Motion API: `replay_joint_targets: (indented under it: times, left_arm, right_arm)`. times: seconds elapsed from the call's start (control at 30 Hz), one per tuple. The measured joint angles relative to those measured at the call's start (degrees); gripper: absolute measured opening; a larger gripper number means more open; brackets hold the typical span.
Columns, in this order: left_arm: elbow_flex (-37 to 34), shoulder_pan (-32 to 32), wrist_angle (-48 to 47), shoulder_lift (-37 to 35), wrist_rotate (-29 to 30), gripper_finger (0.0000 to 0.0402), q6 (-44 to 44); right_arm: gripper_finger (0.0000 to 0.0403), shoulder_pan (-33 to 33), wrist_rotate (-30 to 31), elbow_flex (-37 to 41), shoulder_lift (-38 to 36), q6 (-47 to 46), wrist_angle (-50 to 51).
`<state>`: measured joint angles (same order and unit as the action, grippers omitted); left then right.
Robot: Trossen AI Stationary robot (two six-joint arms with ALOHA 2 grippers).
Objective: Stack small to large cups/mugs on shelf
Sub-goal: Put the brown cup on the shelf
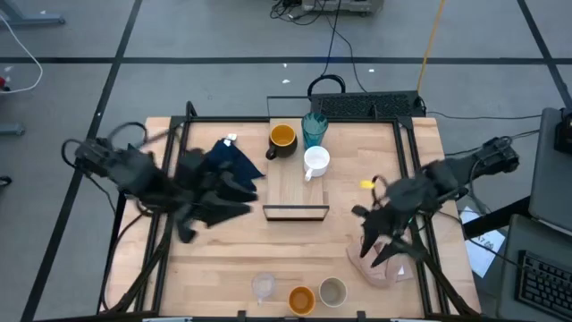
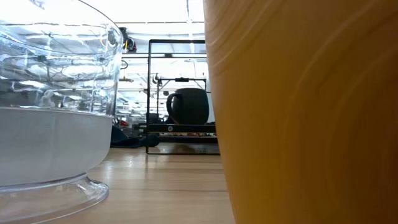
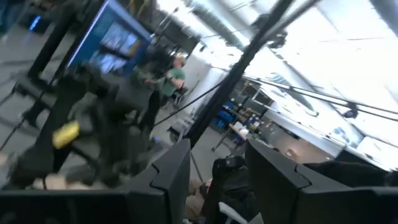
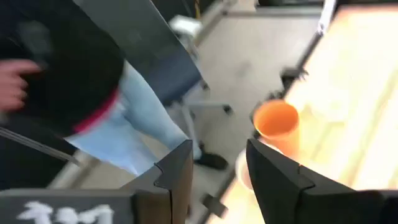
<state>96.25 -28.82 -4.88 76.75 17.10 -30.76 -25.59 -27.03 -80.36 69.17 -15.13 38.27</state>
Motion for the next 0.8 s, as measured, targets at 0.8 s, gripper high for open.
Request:
replay_joint_targets:
  times: [0.8]
  left_arm:
    - [0.02, -1.34, -6.36, -8.09, 1.03, 0.0154, 8.02]
  right_arm:
    - [0.0139, -13.77, 19.74, 0.17, 20.64, 17.8, 11.77]
